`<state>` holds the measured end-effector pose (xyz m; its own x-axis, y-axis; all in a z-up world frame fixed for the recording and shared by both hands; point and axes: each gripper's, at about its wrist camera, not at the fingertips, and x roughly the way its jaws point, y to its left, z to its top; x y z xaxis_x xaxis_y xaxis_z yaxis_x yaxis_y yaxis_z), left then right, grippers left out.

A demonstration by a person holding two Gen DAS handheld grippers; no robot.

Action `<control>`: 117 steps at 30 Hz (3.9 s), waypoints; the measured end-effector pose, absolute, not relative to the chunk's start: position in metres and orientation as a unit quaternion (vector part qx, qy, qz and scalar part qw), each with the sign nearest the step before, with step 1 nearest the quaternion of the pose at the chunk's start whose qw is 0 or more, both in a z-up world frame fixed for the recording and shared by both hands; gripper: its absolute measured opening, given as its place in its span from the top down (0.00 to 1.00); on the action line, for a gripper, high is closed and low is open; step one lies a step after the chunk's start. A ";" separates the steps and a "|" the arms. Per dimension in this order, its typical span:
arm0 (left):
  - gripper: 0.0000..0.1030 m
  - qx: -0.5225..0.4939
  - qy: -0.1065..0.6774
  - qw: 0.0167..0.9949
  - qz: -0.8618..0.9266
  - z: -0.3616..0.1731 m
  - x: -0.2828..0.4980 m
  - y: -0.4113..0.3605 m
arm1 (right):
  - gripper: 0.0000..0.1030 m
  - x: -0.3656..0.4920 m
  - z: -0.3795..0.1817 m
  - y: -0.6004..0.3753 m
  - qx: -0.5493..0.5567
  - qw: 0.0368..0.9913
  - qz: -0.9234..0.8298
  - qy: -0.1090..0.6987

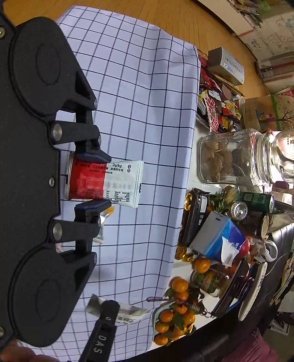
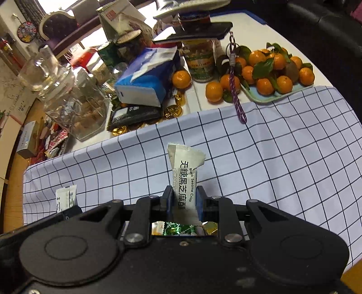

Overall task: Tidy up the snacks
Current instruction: 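Carry both packets over the gold tray and open both tools to drop them, then move both open tools back toward the wrapped candies on the cloth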

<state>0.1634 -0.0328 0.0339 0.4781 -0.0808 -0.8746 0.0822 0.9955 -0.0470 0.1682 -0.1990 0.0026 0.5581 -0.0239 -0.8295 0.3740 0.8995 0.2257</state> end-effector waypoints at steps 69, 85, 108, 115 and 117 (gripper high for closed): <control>0.57 -0.027 0.554 0.829 -0.073 0.022 0.006 0.001 | 0.65 -0.046 0.015 -0.155 0.232 0.863 -0.149 0.424; 0.57 -0.026 0.545 0.837 -0.031 0.025 -0.013 0.025 | 0.63 -0.080 0.026 -0.116 0.148 0.865 -0.168 0.449; 0.57 0.017 0.543 0.838 -0.049 0.027 0.106 0.003 | 0.60 0.046 0.006 -0.154 0.128 0.835 -0.140 0.516; 0.57 0.034 0.554 0.830 -0.059 0.018 0.158 -0.018 | 0.60 0.104 -0.009 -0.179 0.141 0.814 -0.135 0.547; 0.57 0.039 0.562 0.824 -0.064 0.014 0.172 -0.025 | 0.60 0.118 -0.015 -0.187 0.150 0.806 -0.133 0.557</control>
